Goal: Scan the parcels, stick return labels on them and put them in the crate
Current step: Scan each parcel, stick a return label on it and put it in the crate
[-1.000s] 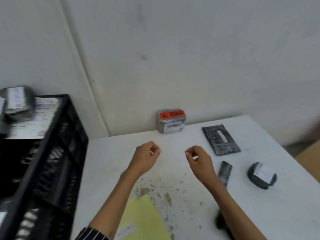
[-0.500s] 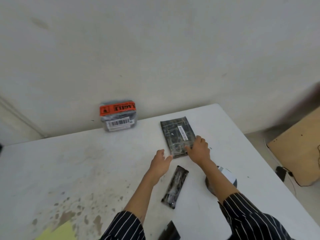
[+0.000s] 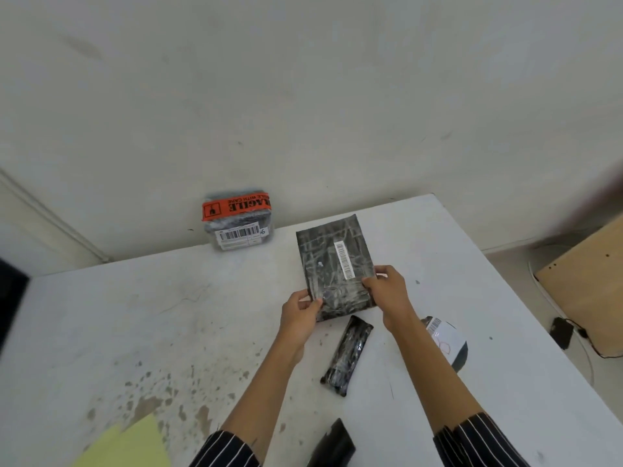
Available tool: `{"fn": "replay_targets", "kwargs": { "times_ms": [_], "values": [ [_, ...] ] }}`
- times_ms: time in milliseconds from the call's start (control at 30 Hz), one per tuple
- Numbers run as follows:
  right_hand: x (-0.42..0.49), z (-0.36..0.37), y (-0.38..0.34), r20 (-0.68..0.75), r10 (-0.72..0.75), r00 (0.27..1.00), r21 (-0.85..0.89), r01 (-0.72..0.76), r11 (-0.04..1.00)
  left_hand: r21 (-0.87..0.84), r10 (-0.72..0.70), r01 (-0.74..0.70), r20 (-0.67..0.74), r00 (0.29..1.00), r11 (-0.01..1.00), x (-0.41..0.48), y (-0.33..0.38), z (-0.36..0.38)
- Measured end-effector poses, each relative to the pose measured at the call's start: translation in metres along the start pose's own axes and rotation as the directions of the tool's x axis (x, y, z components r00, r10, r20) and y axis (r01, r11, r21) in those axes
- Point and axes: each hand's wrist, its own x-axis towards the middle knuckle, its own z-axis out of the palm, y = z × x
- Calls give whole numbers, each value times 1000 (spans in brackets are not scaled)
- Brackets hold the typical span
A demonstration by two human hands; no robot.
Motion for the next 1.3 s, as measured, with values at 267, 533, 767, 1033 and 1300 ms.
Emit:
{"fn": "replay_targets", "kwargs": {
  "times_ms": [267, 533, 767, 1033, 1300],
  "values": [
    [-100, 12, -5, 179, -91, 980, -65, 104, 992, -220, 115, -138, -112, 987, 966, -60, -17, -92],
    [-174, 26, 15, 331, -272, 904, -311, 377, 873, -81, 152, -151, 3, 988, 985, -128, -51, -175],
    [-241, 5, 113, 44, -209, 977, -682, 182, 709, -261, 50, -80, -122, 991, 962, -156, -95, -207],
    [-257, 13, 163, 57, -119, 991, -885, 105, 454, -441, -55, -22, -161, 985, 897, -170, -113, -208],
    [-303, 21, 116, 205, -127, 971, -322, 189, 928, -500, -86, -15, -178, 980, 866, -170, -117, -195]
  ]
}}
